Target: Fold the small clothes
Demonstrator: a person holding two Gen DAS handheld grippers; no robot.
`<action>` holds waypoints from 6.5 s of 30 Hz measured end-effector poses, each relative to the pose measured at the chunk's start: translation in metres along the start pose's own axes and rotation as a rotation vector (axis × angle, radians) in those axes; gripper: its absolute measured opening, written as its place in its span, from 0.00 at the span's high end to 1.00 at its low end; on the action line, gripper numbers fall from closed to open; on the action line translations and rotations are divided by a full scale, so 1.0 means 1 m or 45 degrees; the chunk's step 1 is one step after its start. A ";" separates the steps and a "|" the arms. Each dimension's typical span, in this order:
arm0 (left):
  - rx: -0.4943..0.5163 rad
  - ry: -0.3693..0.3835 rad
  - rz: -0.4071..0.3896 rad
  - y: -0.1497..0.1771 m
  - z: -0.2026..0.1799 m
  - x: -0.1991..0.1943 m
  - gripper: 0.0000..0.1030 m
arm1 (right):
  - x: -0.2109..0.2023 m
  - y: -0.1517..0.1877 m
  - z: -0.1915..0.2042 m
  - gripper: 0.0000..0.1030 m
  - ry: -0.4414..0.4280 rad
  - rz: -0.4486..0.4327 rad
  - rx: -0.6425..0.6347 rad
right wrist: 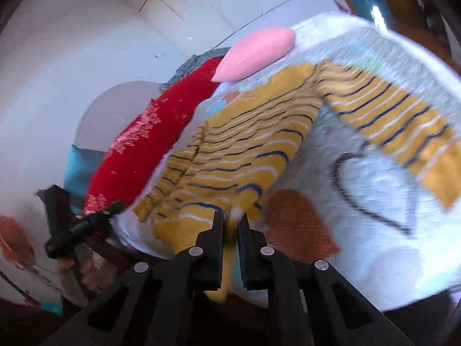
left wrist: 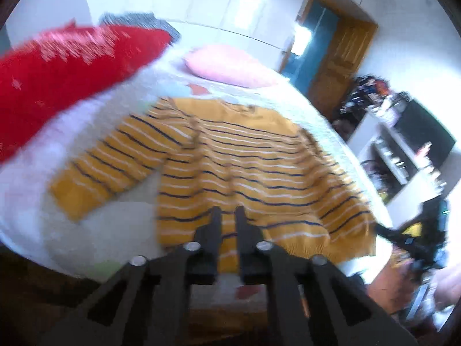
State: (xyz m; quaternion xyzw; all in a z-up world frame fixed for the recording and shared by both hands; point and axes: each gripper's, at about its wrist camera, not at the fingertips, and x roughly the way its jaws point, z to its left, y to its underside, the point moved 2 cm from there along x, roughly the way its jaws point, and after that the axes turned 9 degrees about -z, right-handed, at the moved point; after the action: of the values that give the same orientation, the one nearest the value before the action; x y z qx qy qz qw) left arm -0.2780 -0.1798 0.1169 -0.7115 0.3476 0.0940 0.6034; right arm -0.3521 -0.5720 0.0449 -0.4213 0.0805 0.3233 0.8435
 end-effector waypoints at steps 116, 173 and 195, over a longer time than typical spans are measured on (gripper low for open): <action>-0.533 -0.188 -0.012 0.128 0.181 -0.017 0.21 | 0.401 0.112 0.368 0.91 -0.191 0.499 -1.343; -0.305 -0.082 0.131 0.047 0.094 0.075 0.16 | -0.005 -0.112 -0.067 0.37 0.718 0.127 -0.415; -0.376 0.274 0.237 0.044 0.035 0.081 0.84 | 0.072 0.029 -0.009 0.85 0.151 0.190 -0.035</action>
State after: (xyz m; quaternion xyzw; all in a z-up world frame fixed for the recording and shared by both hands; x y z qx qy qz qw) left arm -0.2348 -0.1802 0.0277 -0.7630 0.4568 0.1229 0.4405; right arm -0.3124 -0.5312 -0.0092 -0.4441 0.1571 0.3606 0.8051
